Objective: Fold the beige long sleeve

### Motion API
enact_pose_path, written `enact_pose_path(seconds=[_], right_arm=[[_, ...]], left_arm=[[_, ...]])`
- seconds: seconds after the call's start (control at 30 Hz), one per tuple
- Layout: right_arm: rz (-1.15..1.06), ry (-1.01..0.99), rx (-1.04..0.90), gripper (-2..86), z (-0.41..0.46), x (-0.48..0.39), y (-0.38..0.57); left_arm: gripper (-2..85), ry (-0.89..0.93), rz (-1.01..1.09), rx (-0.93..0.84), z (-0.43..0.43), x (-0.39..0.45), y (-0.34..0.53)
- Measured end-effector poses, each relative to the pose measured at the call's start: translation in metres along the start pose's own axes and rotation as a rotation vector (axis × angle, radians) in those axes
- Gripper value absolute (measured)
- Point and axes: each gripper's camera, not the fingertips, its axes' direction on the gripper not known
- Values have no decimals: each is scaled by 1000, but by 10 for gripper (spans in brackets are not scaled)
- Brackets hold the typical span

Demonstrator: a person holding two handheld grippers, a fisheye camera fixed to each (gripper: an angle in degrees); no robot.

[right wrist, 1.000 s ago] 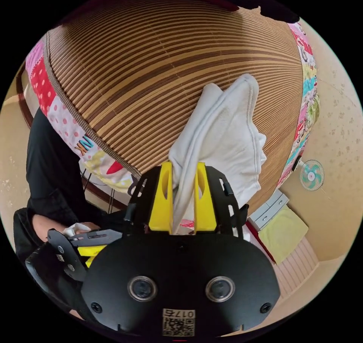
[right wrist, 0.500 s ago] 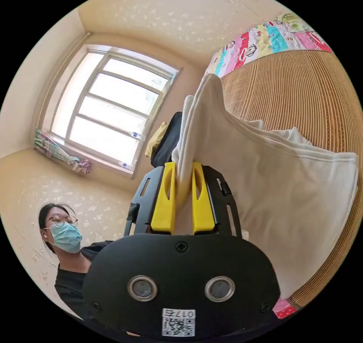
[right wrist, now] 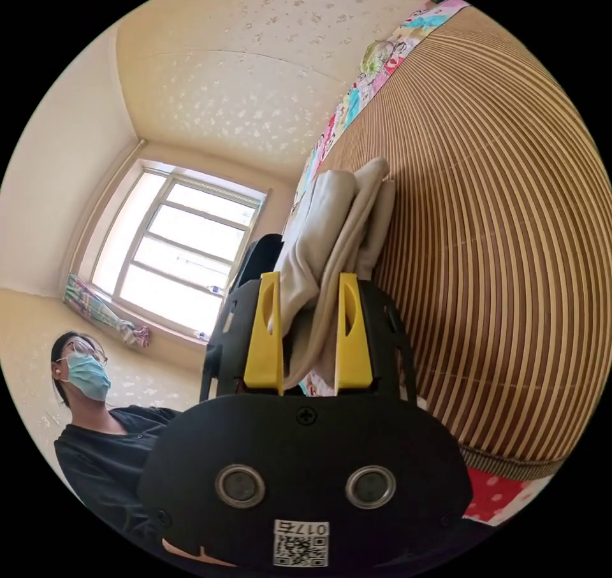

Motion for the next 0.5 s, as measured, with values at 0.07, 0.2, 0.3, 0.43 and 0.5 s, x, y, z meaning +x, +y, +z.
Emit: enact_pose_path(seconds=[0.07, 0.2, 0.3, 0.43, 0.5], right_arm=[[-15, -6, -37, 144, -2, -19, 4], [-99, 215, -115, 101, -2, -76, 23], [-118, 454, -123, 77, -16, -105, 35], [-178, 486, -12, 86, -27, -115, 65], [-181, 444, 84, 89, -44, -126, 78]], left_arm=[[128, -64, 24, -6, 12, 11, 3], [113, -195, -25, -199, 54, 8, -1], [113, -212, 28, -208, 59, 13, 0], [125, -222, -8, -218, 64, 7, -2], [125, -212, 1, -157, 56, 13, -7]])
